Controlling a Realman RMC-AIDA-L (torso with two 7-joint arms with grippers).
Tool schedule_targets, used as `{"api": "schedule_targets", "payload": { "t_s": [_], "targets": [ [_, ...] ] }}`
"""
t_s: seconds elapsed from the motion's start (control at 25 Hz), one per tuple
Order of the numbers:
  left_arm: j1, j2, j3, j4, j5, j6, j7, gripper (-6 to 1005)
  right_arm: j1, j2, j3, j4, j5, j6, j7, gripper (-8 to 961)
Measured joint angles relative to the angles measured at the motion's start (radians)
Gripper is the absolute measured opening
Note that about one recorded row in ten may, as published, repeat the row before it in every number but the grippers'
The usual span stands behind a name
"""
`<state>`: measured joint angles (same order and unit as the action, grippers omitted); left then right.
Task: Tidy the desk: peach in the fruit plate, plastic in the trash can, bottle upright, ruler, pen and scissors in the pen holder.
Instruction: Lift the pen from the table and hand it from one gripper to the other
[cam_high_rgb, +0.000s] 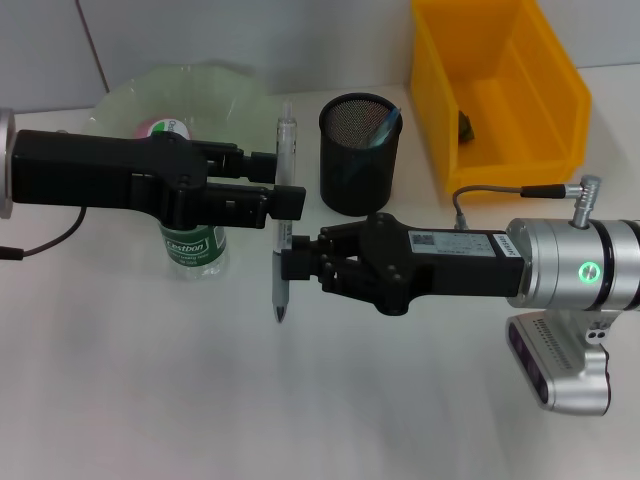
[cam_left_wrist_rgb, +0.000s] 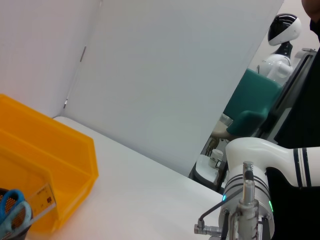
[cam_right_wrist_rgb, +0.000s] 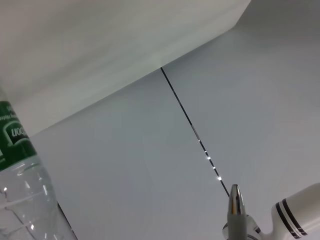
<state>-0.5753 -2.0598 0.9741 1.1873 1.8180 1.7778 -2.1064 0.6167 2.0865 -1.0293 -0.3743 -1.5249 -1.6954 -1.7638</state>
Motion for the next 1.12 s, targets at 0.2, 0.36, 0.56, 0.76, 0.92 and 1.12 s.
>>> {"api": "schedule_targets", "payload": {
  "t_s": [0.2, 0.36, 0.56, 0.76, 0.92, 1.12],
  "targets": [
    [-0.002, -0.001, 0.0, -0.008, 0.001, 0.0, 0.001, 671, -0.003, 0.001, 0.0, 0.0, 0.0, -0.001, -0.002, 175],
    [-0.004, -0.002, 0.0, -0.013, 0.001, 0.002, 0.002, 600, -0.004, 0.001, 0.0, 0.0, 0.0, 0.0, -0.002, 180],
    [-0.005, -0.003, 0.0, -0.014, 0.001, 0.006, 0.002, 585, -0.007, 0.001, 0.0, 0.0, 0.0, 0.0, -0.002, 187],
    [-0.005, -0.005, 0.0, -0.014, 0.0, 0.006, 0.003, 513, -0.008, 0.001, 0.0, 0.0, 0.0, -0.002, -0.002, 194],
    [-0.006, -0.005, 0.0, -0.014, -0.002, 0.0, 0.003, 416, -0.009, 0.001, 0.0, 0.0, 0.0, -0.004, -0.002, 200],
    [-0.012, -0.005, 0.0, -0.014, -0.001, 0.003, 0.004, 377, -0.009, 0.001, 0.0, 0.0, 0.0, -0.004, -0.006, 207]
  ]
}}
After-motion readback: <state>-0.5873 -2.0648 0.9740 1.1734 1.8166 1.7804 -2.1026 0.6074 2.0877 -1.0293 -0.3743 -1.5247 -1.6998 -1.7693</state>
